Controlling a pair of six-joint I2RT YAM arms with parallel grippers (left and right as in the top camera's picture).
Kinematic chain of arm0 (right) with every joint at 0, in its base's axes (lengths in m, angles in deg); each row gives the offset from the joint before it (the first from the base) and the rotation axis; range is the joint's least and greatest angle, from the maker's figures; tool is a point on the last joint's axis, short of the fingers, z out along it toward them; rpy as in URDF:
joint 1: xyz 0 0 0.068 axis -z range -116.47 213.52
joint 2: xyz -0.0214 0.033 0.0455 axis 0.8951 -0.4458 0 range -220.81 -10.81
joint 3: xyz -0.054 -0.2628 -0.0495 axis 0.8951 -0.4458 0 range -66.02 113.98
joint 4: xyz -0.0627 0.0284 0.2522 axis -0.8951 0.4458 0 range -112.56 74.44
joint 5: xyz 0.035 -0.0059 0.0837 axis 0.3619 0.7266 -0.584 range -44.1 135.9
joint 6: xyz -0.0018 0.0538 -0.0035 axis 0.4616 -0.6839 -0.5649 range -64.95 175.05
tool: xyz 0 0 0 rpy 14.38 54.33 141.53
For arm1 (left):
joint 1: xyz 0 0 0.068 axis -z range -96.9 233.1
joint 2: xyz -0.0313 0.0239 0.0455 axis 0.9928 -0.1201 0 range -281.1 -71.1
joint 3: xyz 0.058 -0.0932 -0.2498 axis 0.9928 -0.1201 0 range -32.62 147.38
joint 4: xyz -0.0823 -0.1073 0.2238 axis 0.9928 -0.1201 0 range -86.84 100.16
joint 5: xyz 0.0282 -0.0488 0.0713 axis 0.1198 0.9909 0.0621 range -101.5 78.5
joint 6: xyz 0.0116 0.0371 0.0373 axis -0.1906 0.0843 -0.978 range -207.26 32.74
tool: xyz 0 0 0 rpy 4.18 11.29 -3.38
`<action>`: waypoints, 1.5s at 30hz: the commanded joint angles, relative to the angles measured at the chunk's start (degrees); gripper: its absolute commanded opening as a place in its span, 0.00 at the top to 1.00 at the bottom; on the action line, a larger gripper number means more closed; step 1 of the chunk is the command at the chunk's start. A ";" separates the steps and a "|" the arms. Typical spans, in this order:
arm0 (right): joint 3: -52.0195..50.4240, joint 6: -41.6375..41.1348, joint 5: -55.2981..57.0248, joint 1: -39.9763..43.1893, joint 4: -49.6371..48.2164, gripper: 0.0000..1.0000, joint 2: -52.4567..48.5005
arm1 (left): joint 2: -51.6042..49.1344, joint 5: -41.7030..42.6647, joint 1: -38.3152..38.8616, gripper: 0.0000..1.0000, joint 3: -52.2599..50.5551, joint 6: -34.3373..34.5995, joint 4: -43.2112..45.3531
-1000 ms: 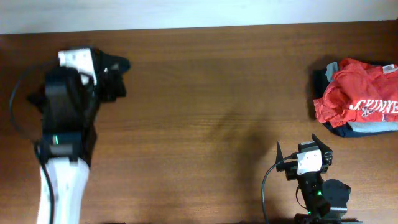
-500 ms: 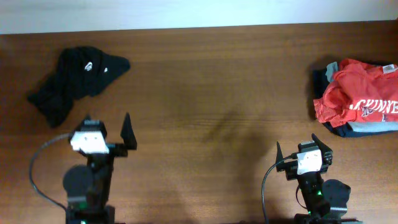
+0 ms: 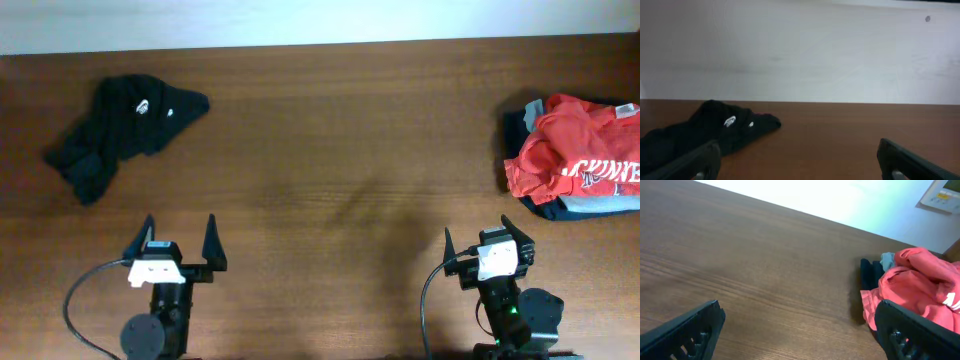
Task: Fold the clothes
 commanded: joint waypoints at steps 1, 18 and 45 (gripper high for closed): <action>-0.46 -0.85 0.50 -0.48 0.04 0.01 0.52 | 3.76 0.57 -0.26 0.01 -1.53 -0.68 -2.82; -0.46 -0.85 0.50 -0.48 0.04 0.01 0.52 | 5.05 0.11 -0.31 0.01 -2.45 -0.70 -10.78; -0.46 -0.85 0.50 -0.48 0.04 0.01 0.52 | 5.05 0.11 -0.31 0.01 -2.45 -0.68 -10.78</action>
